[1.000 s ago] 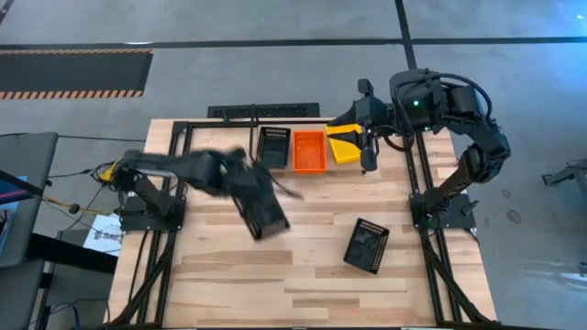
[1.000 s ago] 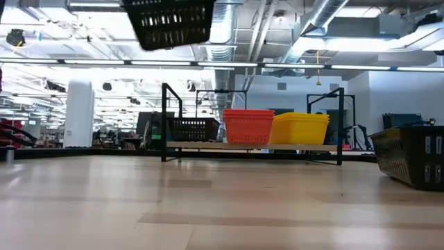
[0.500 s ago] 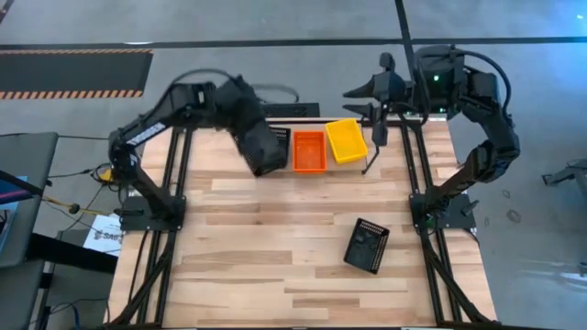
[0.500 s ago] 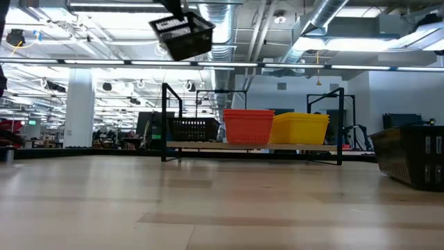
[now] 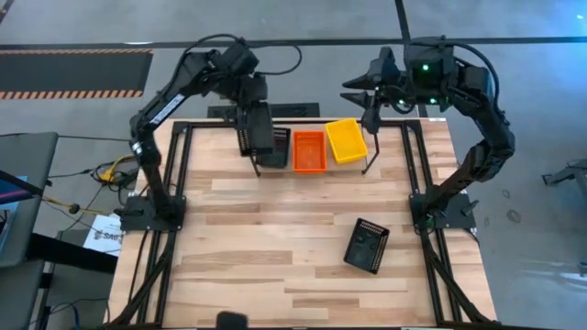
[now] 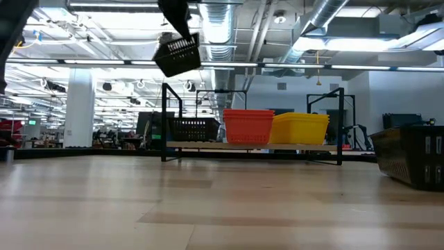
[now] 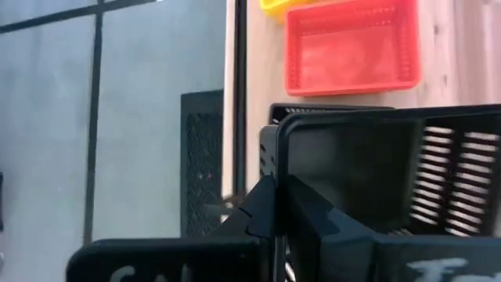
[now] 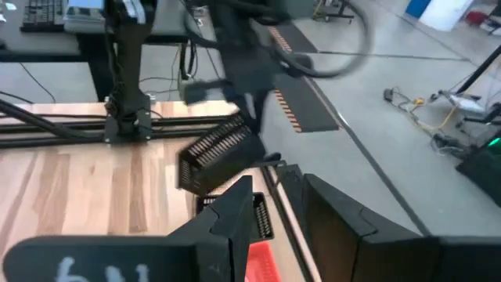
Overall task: Stack baskets on shelf by color
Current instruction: Stack the left black bin on top of the other black bin on the shelf
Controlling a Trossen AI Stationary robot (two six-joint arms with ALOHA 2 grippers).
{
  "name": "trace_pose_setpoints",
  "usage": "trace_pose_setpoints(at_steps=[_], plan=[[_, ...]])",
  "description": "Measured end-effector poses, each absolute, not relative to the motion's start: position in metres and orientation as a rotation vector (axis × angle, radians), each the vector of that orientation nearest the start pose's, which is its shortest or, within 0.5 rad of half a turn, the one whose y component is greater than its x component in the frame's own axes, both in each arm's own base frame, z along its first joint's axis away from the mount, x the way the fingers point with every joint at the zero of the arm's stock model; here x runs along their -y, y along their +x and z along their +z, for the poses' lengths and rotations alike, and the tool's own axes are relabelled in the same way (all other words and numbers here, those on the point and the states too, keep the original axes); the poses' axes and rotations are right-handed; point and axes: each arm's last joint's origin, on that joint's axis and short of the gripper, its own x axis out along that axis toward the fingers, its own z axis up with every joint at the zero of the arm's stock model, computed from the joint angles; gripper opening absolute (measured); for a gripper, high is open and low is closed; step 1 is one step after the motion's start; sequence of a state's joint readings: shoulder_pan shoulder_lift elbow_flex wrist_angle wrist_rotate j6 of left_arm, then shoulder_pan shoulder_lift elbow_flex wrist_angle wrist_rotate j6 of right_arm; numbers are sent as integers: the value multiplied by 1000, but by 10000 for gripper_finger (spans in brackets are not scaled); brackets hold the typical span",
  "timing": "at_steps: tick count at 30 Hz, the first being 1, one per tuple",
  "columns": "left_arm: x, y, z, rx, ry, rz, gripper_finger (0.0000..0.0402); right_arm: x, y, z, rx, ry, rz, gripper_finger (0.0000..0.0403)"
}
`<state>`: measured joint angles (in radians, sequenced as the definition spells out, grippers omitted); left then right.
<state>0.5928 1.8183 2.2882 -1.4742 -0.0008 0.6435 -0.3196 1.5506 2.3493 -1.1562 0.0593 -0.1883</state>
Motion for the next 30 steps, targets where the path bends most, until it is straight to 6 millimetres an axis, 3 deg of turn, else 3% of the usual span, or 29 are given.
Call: trace_pose_setpoints(at_steps=[6,13,20,30], plan=[[-213,293,423,-1082,345,73,0,83,241,541,-428,-99,-344,134],[-226,313,403,-1036,363,-38,0,91,258,529,-481,-95,-347,134],[-234,325,379,-1099,298,-76,0,98,247,533,-477,-95,-401,134],[-242,344,342,-1178,200,-132,0,93,221,541,-471,-92,-422,134]])
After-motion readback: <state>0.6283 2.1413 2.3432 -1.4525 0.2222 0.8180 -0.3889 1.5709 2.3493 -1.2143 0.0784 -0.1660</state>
